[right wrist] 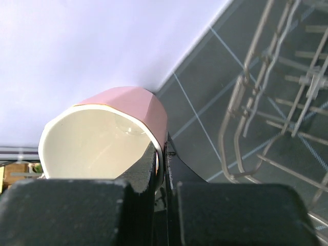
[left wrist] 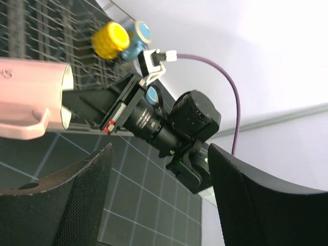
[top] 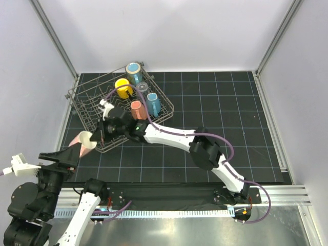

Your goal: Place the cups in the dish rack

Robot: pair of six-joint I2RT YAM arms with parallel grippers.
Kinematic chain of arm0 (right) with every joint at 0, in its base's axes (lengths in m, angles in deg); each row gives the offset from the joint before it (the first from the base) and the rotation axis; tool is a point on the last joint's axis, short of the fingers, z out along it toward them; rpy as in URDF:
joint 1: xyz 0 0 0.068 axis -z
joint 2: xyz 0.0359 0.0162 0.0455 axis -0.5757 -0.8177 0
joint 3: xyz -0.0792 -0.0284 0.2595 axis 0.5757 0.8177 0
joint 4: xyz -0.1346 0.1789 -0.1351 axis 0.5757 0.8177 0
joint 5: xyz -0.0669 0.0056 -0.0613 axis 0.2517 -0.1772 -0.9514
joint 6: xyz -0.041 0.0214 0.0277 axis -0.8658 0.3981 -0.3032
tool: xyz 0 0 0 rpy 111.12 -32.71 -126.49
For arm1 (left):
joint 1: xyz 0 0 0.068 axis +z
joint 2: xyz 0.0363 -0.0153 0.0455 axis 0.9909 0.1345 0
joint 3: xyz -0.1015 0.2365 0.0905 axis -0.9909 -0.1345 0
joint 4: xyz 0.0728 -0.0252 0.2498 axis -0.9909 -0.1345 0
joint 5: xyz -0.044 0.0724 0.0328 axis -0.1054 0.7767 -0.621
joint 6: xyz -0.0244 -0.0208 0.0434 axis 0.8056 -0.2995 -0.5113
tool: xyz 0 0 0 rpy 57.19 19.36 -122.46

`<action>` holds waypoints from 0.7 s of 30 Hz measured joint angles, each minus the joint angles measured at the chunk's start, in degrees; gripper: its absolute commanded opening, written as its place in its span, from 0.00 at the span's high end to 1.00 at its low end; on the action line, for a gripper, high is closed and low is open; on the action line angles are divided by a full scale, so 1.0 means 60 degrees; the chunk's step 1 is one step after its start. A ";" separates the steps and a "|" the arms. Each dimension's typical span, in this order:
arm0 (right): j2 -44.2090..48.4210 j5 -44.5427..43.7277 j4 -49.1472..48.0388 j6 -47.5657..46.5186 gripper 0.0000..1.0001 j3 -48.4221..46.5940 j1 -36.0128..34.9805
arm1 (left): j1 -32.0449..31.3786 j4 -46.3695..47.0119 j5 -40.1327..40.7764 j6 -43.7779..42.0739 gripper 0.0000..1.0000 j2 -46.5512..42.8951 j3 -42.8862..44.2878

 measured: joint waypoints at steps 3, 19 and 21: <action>0.0648 0.0189 -0.0546 0.0033 0.96 0.0583 0.0284 | 0.0000 0.0364 -0.0630 0.0120 0.27 0.0219 0.0000; 0.4670 0.1869 -0.5337 0.0809 0.96 0.6441 0.3519 | 0.0004 0.4619 -0.5832 0.1129 0.22 0.3067 -0.1818; 0.5173 0.2055 -0.5737 0.0841 0.96 0.7074 0.3934 | 0.0000 0.5235 -0.6349 0.1366 0.20 0.3286 -0.2116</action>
